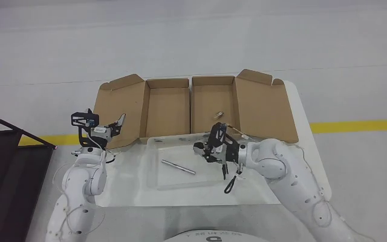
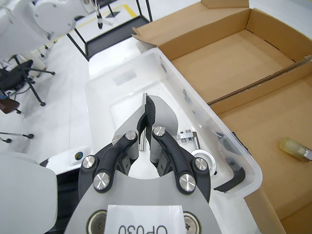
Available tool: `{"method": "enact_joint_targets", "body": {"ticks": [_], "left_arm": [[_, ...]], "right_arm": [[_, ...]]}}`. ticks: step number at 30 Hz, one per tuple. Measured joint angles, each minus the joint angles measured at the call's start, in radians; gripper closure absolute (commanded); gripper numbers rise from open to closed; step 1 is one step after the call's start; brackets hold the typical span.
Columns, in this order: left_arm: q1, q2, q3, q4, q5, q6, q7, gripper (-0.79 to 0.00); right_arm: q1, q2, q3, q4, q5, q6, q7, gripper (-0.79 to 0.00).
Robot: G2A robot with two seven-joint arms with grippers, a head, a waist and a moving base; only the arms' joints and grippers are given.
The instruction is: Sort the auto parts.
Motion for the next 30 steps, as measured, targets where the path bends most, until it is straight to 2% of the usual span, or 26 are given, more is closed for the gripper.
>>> {"method": "enact_joint_targets", "body": {"ticks": [3, 4, 5, 6, 9, 14, 15, 16, 17, 23, 26, 30], "left_arm": [[0.0, 0.0, 0.0, 0.0, 0.0, 0.0, 0.0, -0.785], [0.0, 0.0, 0.0, 0.0, 0.0, 0.0, 0.0, -0.785], [0.0, 0.0, 0.0, 0.0, 0.0, 0.0, 0.0, -0.785], [0.0, 0.0, 0.0, 0.0, 0.0, 0.0, 0.0, -0.785], [0.0, 0.0, 0.0, 0.0, 0.0, 0.0, 0.0, -0.785], [0.0, 0.0, 0.0, 0.0, 0.0, 0.0, 0.0, -0.785], [0.0, 0.0, 0.0, 0.0, 0.0, 0.0, 0.0, -0.785], [0.0, 0.0, 0.0, 0.0, 0.0, 0.0, 0.0, -0.785], [0.0, 0.0, 0.0, 0.0, 0.0, 0.0, 0.0, -0.785], [0.0, 0.0, 0.0, 0.0, 0.0, 0.0, 0.0, -0.785], [0.0, 0.0, 0.0, 0.0, 0.0, 0.0, 0.0, -0.785], [0.0, 0.0, 0.0, 0.0, 0.0, 0.0, 0.0, -0.785]], "right_arm": [[-0.013, 0.008, 0.033, 0.005, 0.03, -0.007, 0.001, 0.0], [-0.016, 0.01, 0.038, 0.004, 0.024, 0.004, 0.012, -0.117], [-0.018, 0.012, 0.04, 0.002, 0.014, 0.017, 0.023, -0.154], [-0.018, 0.013, 0.039, 0.001, -0.002, 0.034, 0.035, -0.228], [-0.011, 0.013, 0.018, 0.001, -0.047, 0.085, 0.07, -0.342], [0.016, 0.009, -0.024, 0.022, -0.108, 0.158, 0.132, -0.388], [0.022, 0.009, -0.031, 0.026, -0.11, 0.166, 0.139, -0.437], [0.03, 0.007, -0.04, 0.032, -0.111, 0.174, 0.148, -0.616], [0.036, 0.007, -0.046, 0.036, -0.109, 0.178, 0.154, -0.671], [0.087, -0.001, -0.094, 0.078, -0.061, 0.169, 0.198, -0.582], [0.115, -0.006, -0.123, 0.104, -0.063, 0.185, 0.216, -0.579], [0.146, -0.013, -0.157, 0.129, -0.089, 0.221, 0.229, -0.631]]}}
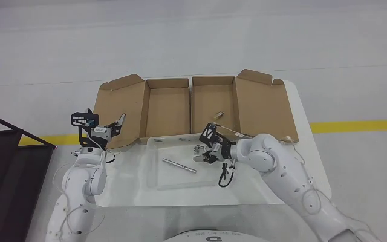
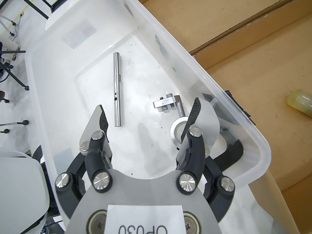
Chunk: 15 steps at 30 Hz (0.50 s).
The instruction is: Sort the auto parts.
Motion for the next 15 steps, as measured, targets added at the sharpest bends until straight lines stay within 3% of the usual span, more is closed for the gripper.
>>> {"method": "enact_joint_targets", "body": {"ticks": [15], "left_arm": [[0.0, 0.0, 0.0, 0.0, 0.0, 0.0, 0.0, -0.785]], "right_arm": [[0.079, -0.023, -0.098, 0.053, -0.021, 0.076, 0.07, -0.548]]}}
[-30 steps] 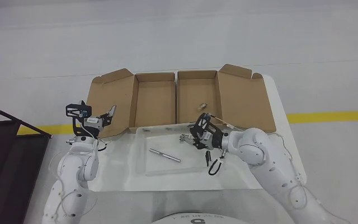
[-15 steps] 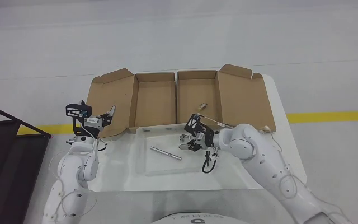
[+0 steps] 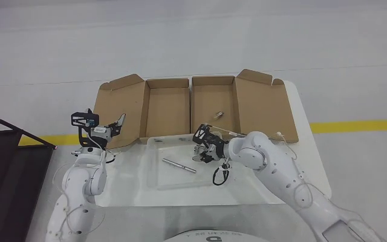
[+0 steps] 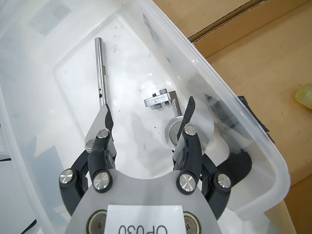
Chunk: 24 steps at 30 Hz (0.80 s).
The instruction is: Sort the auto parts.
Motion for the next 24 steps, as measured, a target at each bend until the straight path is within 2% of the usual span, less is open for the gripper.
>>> {"method": "enact_joint_targets", "body": {"ticks": [6, 19, 20, 22, 24], "left_arm": [[0.0, 0.0, 0.0, 0.0, 0.0, 0.0, 0.0, -0.785], [0.0, 0.0, 0.0, 0.0, 0.0, 0.0, 0.0, -0.785], [0.0, 0.0, 0.0, 0.0, 0.0, 0.0, 0.0, -0.785], [0.0, 0.0, 0.0, 0.0, 0.0, 0.0, 0.0, -0.785], [0.0, 0.0, 0.0, 0.0, 0.0, 0.0, 0.0, -0.785]], "right_arm": [[0.022, -0.008, -0.032, 0.012, 0.026, -0.014, 0.019, -0.514], [0.044, -0.014, -0.068, 0.023, -0.112, 0.056, 0.001, -0.579], [0.048, -0.016, -0.076, 0.028, -0.117, 0.056, 0.005, -0.545], [0.058, -0.022, -0.096, 0.037, -0.131, 0.059, 0.012, -0.529], [0.066, -0.027, -0.112, 0.043, -0.135, 0.057, 0.016, -0.465]]}}
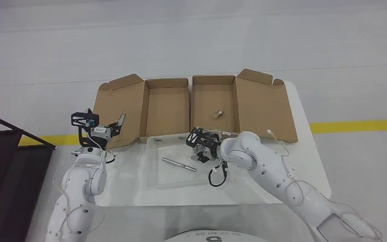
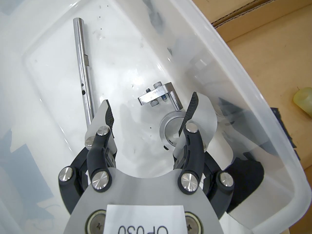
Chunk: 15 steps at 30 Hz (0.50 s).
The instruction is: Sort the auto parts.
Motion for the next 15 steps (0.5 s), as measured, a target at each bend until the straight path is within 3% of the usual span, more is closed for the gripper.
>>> {"method": "enact_joint_targets", "body": {"ticks": [3, 15], "left_arm": [[0.0, 0.0, 0.0, 0.0, 0.0, 0.0, 0.0, -0.785], [0.0, 0.0, 0.0, 0.0, 0.0, 0.0, 0.0, -0.785]], "right_arm": [[0.013, -0.008, -0.025, 0.012, 0.0, -0.01, 0.008, -0.391], [0.016, -0.007, -0.002, -0.013, 0.066, -0.061, -0.02, -0.409]]}}
